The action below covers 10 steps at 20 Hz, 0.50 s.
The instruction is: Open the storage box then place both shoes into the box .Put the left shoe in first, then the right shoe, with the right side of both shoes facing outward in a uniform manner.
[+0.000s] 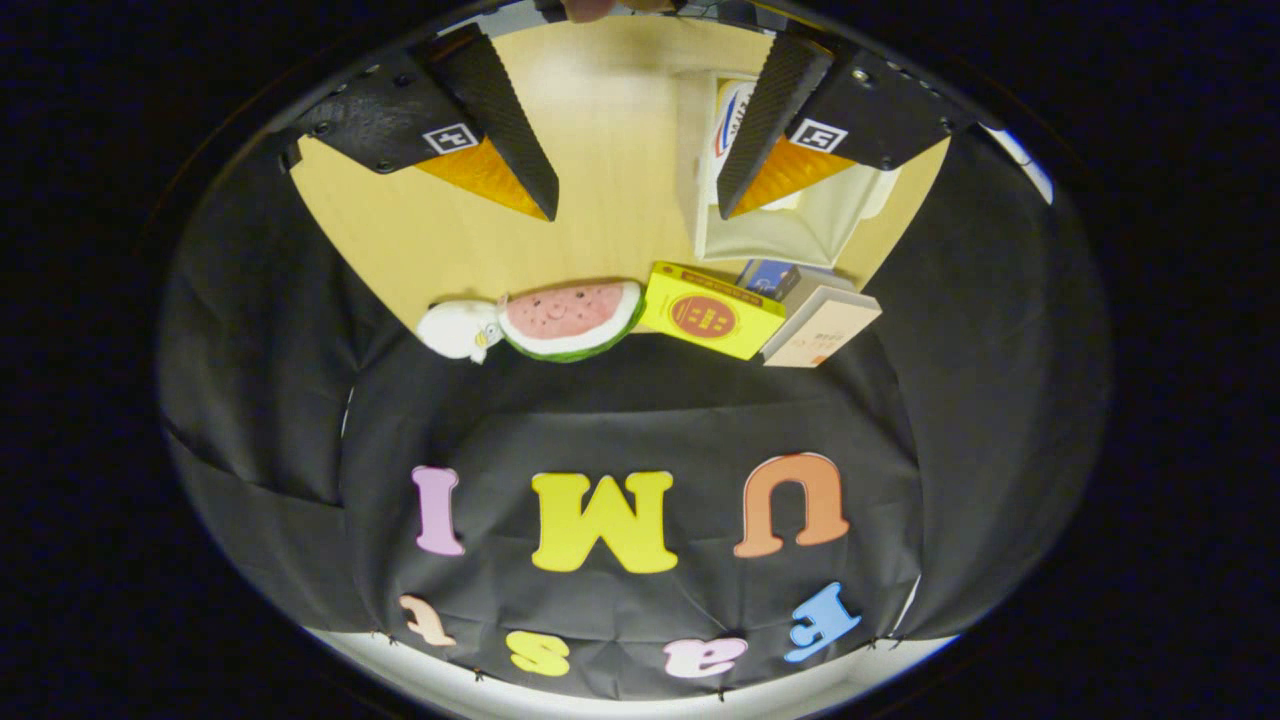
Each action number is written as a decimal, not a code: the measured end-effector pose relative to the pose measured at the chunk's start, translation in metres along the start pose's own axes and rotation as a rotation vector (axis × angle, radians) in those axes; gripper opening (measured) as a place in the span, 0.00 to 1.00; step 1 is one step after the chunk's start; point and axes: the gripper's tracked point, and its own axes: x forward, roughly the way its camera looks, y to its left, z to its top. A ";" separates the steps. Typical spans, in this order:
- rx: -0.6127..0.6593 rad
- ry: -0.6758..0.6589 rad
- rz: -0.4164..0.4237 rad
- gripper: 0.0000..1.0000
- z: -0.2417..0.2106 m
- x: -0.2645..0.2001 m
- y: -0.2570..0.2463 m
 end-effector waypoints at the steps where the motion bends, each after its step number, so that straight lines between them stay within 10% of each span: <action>1: -0.010 -0.033 -0.004 0.97 0.004 0.001 -0.007; 10: -0.026 -0.209 -0.035 0.96 0.029 -0.041 -0.037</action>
